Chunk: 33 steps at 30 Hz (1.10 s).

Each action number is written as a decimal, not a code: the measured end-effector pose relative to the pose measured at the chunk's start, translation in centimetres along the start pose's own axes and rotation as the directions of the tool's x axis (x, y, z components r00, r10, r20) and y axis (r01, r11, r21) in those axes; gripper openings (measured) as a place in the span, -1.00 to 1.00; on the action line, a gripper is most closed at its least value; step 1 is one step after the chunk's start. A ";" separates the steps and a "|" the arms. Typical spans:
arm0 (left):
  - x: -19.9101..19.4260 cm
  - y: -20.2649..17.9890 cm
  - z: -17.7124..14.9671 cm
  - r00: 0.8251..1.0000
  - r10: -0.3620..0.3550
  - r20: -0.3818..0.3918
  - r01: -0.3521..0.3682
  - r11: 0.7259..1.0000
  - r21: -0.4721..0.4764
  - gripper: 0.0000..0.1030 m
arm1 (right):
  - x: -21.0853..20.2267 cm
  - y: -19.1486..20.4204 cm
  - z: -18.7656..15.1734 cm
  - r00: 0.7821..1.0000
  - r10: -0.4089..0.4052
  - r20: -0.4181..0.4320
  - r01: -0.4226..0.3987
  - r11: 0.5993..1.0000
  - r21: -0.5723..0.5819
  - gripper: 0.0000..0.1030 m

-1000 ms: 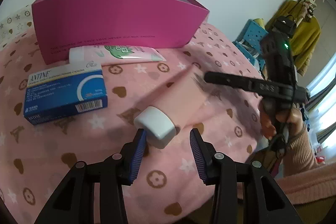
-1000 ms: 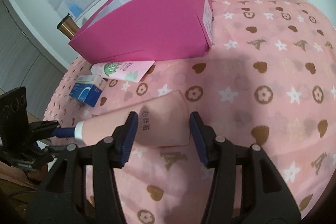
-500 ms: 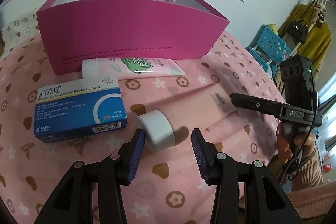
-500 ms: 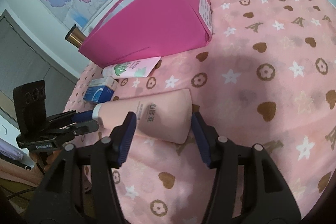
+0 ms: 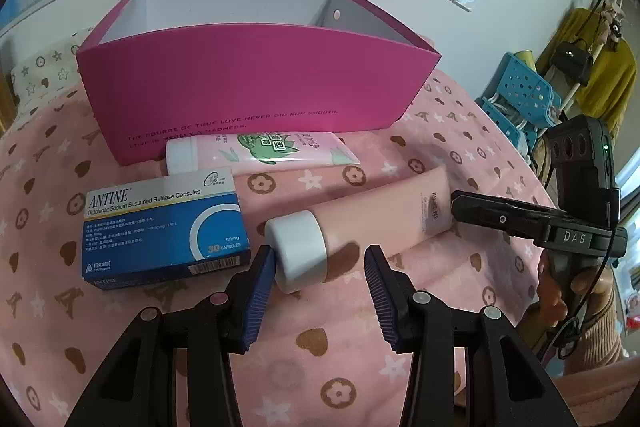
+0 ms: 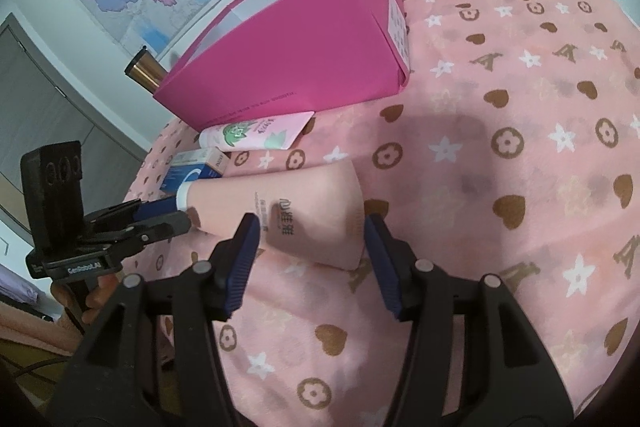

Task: Organize rigid objects
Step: 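Grasp the pink tube by its white cap with the left gripper, then lift the pink tube with the left gripper toward the magenta box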

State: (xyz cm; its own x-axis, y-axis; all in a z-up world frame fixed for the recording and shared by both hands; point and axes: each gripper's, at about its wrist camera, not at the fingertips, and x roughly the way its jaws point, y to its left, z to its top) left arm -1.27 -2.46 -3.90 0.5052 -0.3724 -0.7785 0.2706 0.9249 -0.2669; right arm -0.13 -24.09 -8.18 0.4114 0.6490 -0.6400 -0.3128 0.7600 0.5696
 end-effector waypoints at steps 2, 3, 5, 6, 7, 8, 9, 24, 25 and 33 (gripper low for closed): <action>0.0 -0.1 0.0 1.000 0.001 0.002 -0.001 1.000 0.002 -0.11 | -0.1 0.1 0.0 1.000 -0.007 0.001 0.007 1.000 -0.005 0.11; -0.1 -0.1 0.0 1.000 0.003 0.006 -0.003 1.000 0.002 -0.11 | -0.1 0.2 0.0 1.000 -0.011 0.002 0.012 1.000 -0.007 0.11; -0.1 -0.1 0.0 1.000 0.003 0.009 -0.003 1.000 0.003 -0.11 | -0.2 0.4 0.0 1.000 -0.016 0.003 0.016 1.000 -0.012 0.11; -0.2 -0.1 0.0 1.000 0.003 0.011 -0.003 1.000 0.003 -0.11 | -0.2 0.5 0.0 1.000 -0.018 0.004 0.018 1.000 -0.013 0.11; -0.2 -0.1 0.0 1.000 0.003 0.013 -0.003 1.000 0.004 -0.11 | -0.3 0.6 0.1 1.000 -0.020 0.007 0.020 1.000 -0.016 0.11; -0.3 -0.1 0.0 1.000 0.004 0.013 -0.004 1.000 0.005 -0.11 | -0.3 0.7 0.1 1.000 -0.022 0.008 0.022 1.000 -0.021 0.11; -0.3 -0.1 0.0 1.000 0.004 0.015 -0.004 1.000 0.005 -0.11 | -0.3 0.7 0.1 1.000 -0.024 0.008 0.024 0.999 -0.024 0.11; -1.1 -0.5 0.5 0.998 0.013 0.058 -0.014 1.000 0.012 -0.11 | -1.3 2.1 0.7 0.998 -0.049 0.047 0.052 0.997 -0.062 0.11; -1.2 -0.5 0.6 0.998 0.013 0.062 -0.014 1.000 0.012 -0.11 | -1.4 2.2 0.8 0.997 -0.048 0.052 0.051 0.997 -0.065 0.11; -2.0 -0.4 1.4 0.996 0.009 0.094 -0.011 1.000 0.014 -0.11 | -2.6 3.4 1.7 0.995 -0.039 0.095 0.048 0.995 -0.093 0.11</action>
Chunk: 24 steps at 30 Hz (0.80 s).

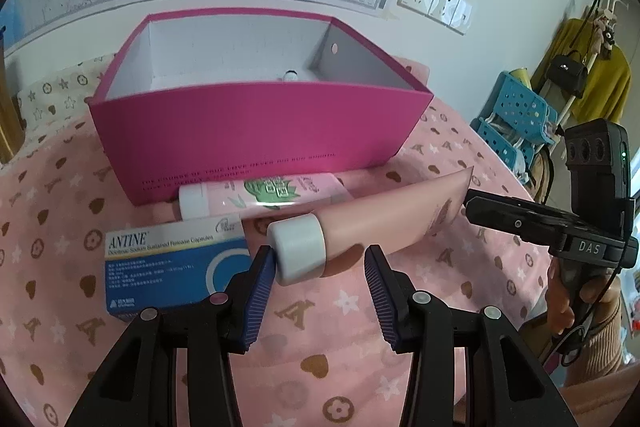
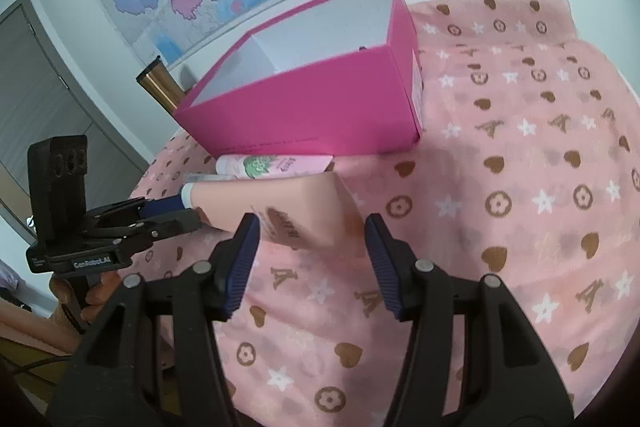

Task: Organize rigid objects
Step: 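Lift the pink tube with the left gripper toward the magenta box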

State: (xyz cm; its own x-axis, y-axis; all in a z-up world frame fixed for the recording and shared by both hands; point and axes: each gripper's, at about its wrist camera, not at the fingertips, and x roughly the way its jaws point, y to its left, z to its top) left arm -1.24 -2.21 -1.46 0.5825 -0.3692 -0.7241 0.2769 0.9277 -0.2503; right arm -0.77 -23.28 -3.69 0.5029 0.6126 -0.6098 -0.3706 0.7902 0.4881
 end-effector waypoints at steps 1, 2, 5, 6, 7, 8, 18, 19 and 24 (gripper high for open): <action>-0.1 0.0 0.1 1.000 0.000 0.004 0.000 1.000 0.002 -0.11 | -0.1 0.1 0.2 1.000 0.000 0.006 0.000 1.000 -0.005 0.11; -0.2 0.0 0.3 1.000 0.000 0.008 0.000 1.000 0.004 -0.11 | -0.2 0.3 0.3 1.000 -0.001 0.011 0.001 1.000 -0.009 0.11; -0.5 0.0 0.8 1.000 -0.001 0.024 0.001 1.000 0.010 -0.10 | -0.5 0.5 0.7 1.000 0.000 0.024 0.000 1.000 -0.017 0.11; -0.6 0.0 0.9 1.000 -0.002 0.030 0.002 1.000 0.010 -0.11 | -0.6 0.6 0.8 1.000 0.001 0.027 -0.001 1.000 -0.020 0.11; -0.7 0.0 1.1 0.999 -0.004 0.032 0.004 1.000 0.010 -0.11 | -0.7 0.7 0.9 0.999 0.001 0.032 -0.001 1.000 -0.023 0.11; -0.8 0.1 1.2 0.999 -0.004 0.036 0.004 1.000 0.011 -0.11 | -0.7 0.7 1.0 0.999 0.000 0.036 0.001 1.000 -0.027 0.11; -1.4 0.3 2.0 0.998 -0.009 0.065 0.009 1.000 0.010 -0.10 | -1.2 1.5 2.2 0.998 -0.001 0.063 0.004 0.998 -0.058 0.11; -1.4 0.3 2.1 0.998 -0.008 0.068 0.007 1.000 0.012 -0.10 | -1.3 1.5 2.3 0.998 -0.002 0.065 0.006 0.998 -0.061 0.11; -1.7 0.1 2.6 0.996 -0.002 0.089 -0.001 1.000 0.025 -0.10 | -1.4 1.7 2.9 0.997 -0.005 0.077 0.010 0.997 -0.073 0.11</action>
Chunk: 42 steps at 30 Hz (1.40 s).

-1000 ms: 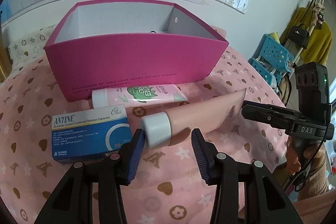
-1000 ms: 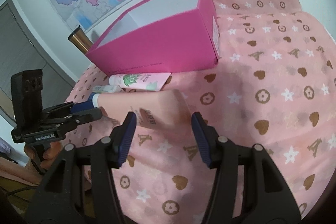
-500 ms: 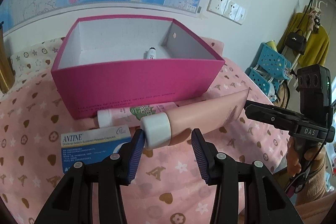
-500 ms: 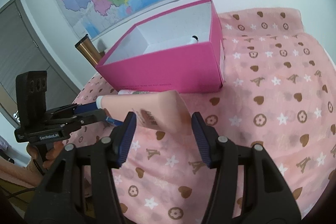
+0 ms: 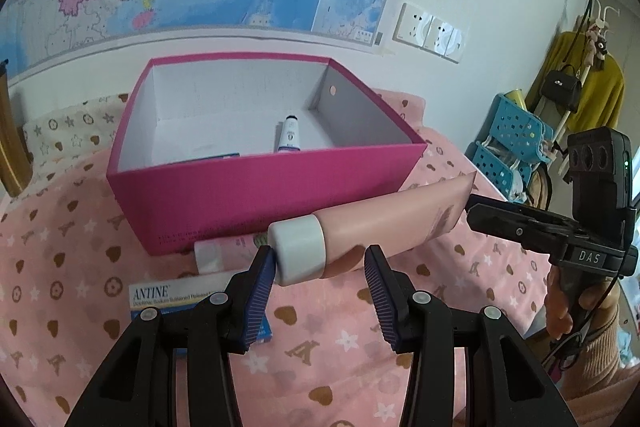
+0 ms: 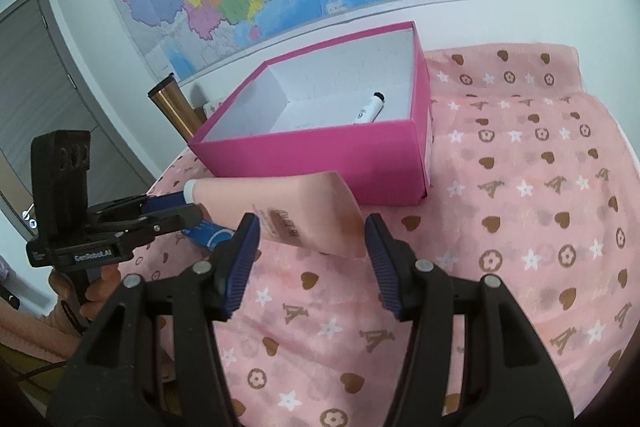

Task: Organize rigid objects
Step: 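Lift the pink tube with the left gripper toward the magenta box, then carry the pink tube over the magenta box rim with the left gripper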

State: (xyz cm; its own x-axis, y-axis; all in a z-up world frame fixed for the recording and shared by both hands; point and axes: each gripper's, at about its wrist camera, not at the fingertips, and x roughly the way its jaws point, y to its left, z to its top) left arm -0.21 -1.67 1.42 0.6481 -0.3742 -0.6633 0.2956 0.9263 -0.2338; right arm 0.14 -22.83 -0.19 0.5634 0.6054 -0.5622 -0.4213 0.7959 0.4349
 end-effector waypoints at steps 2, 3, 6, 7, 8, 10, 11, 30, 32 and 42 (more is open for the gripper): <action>-0.1 0.0 0.2 1.000 -0.001 0.007 0.001 1.000 0.004 -0.11 | 0.0 0.0 0.2 1.000 -0.002 0.006 0.002 1.000 0.000 0.11; -0.1 0.0 0.3 1.000 -0.002 0.011 0.002 1.000 0.005 -0.10 | -0.1 0.0 0.3 1.000 -0.002 0.008 0.002 1.000 -0.001 0.11; -0.1 0.0 0.6 1.000 0.002 0.018 -0.002 1.000 0.011 -0.10 | -0.2 0.0 0.6 1.000 -0.004 0.015 0.004 1.000 -0.006 0.11; -0.1 0.0 0.8 1.000 0.002 0.020 -0.002 1.000 0.011 -0.10 | -0.2 0.0 0.8 1.000 -0.006 0.018 0.006 1.000 -0.008 0.11; -0.1 0.0 0.8 1.000 0.002 0.022 -0.002 1.000 0.012 -0.10 | -0.2 0.0 0.9 1.000 -0.008 0.020 0.009 1.000 -0.010 0.11; -0.1 0.0 1.1 1.000 0.001 0.027 -0.001 1.000 0.010 -0.10 | -0.2 0.0 1.1 1.000 -0.008 0.023 0.008 1.000 -0.013 0.11; -0.1 0.0 1.1 1.000 0.000 0.030 0.000 1.000 0.010 -0.10 | -0.2 0.0 1.1 1.000 -0.009 0.024 0.009 1.000 -0.014 0.11; 0.0 0.1 2.3 0.998 0.007 0.056 -0.008 1.000 0.011 -0.10 | 0.0 -0.4 2.1 0.999 -0.009 0.037 0.010 1.000 -0.025 0.11; 0.1 0.2 2.5 0.998 0.008 0.058 -0.009 1.000 0.009 -0.10 | -0.1 -0.4 2.2 0.999 -0.006 0.041 0.007 1.000 -0.026 0.11; 0.3 0.3 3.5 0.997 0.007 0.072 -0.008 1.000 0.014 -0.11 | 0.1 -0.3 3.4 0.999 -0.011 0.052 0.014 0.999 -0.045 0.11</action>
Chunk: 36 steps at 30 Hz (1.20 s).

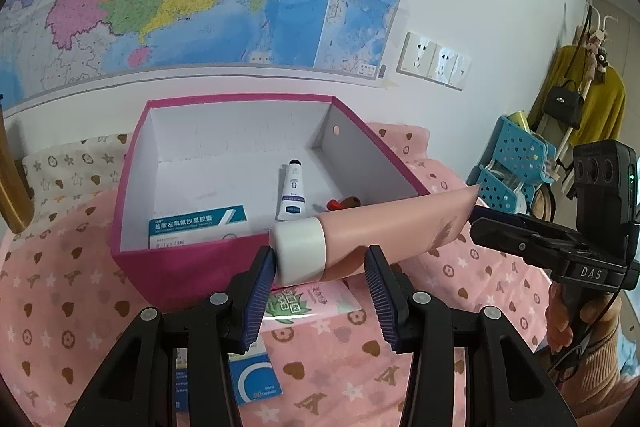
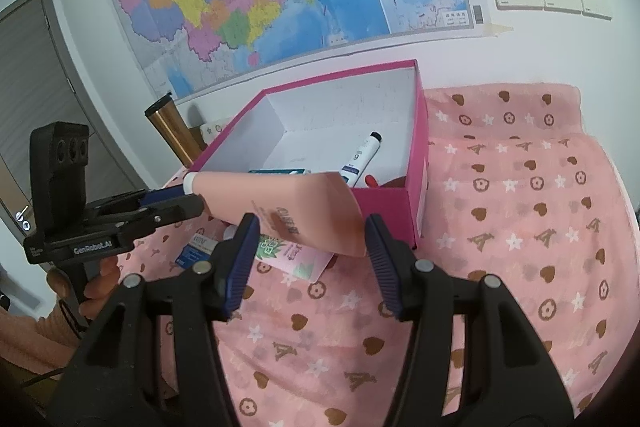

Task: Organize rigid objects
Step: 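Carry the pink tube over the magenta box rim with the left gripper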

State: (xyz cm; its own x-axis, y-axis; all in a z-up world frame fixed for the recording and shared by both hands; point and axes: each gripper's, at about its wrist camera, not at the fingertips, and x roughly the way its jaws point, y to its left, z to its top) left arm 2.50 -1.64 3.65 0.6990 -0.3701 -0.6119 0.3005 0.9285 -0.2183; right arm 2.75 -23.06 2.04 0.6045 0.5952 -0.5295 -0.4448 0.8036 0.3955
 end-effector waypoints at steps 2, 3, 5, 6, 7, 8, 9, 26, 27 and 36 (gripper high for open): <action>0.1 0.0 0.2 1.000 0.002 0.001 -0.002 1.000 0.001 -0.10 | 0.0 -0.1 0.2 1.000 -0.002 0.002 0.002 1.000 -0.001 0.11; 0.2 0.0 0.3 1.000 0.002 0.003 -0.002 1.000 0.002 -0.10 | 0.1 -0.2 0.4 1.000 -0.002 0.003 0.002 1.000 -0.001 0.11; 0.3 0.0 0.5 1.000 0.002 0.005 -0.002 1.000 0.001 -0.10 | 0.1 -0.3 0.5 1.000 -0.003 0.004 0.003 1.000 -0.002 0.11; 0.3 -0.1 0.5 1.000 0.003 0.006 -0.003 1.000 0.001 -0.10 | 0.1 -0.3 0.5 1.000 -0.002 0.004 0.002 1.000 -0.001 0.11; 0.4 -0.1 0.6 1.000 0.004 0.006 -0.004 1.000 0.001 -0.10 | 0.1 -0.3 0.6 1.000 -0.001 0.006 0.001 1.000 -0.002 0.11; 0.4 -0.1 0.6 1.000 0.003 0.005 -0.003 1.000 0.000 -0.10 | 0.1 -0.4 0.7 1.000 -0.001 0.007 0.001 1.000 -0.003 0.11; 0.4 -0.1 0.6 1.000 0.004 0.005 -0.004 1.000 0.001 -0.10 | 0.1 -0.4 0.8 1.000 0.000 0.009 0.000 1.000 -0.004 0.11; 1.2 0.3 2.3 1.000 0.009 0.022 -0.010 1.000 0.009 -0.11 | 0.4 -0.7 2.1 1.000 -0.011 0.027 0.011 1.000 -0.007 0.11; 1.3 0.3 2.4 1.000 0.008 0.021 -0.008 1.000 0.006 -0.10 | 0.5 -0.7 2.2 1.000 -0.013 0.028 0.013 1.000 -0.009 0.11; 2.0 0.5 3.0 1.000 0.018 0.020 -0.018 1.000 0.009 -0.09 | 1.0 -1.1 2.9 0.999 -0.016 0.028 0.016 1.000 0.000 0.12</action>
State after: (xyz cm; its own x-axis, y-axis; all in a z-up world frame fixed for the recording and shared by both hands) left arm 6.00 -2.00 4.55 0.7173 -0.3536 -0.6003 0.2935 0.9348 -0.1999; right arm 5.81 -23.38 3.24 0.6298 0.5822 -0.5141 -0.4351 0.8128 0.3874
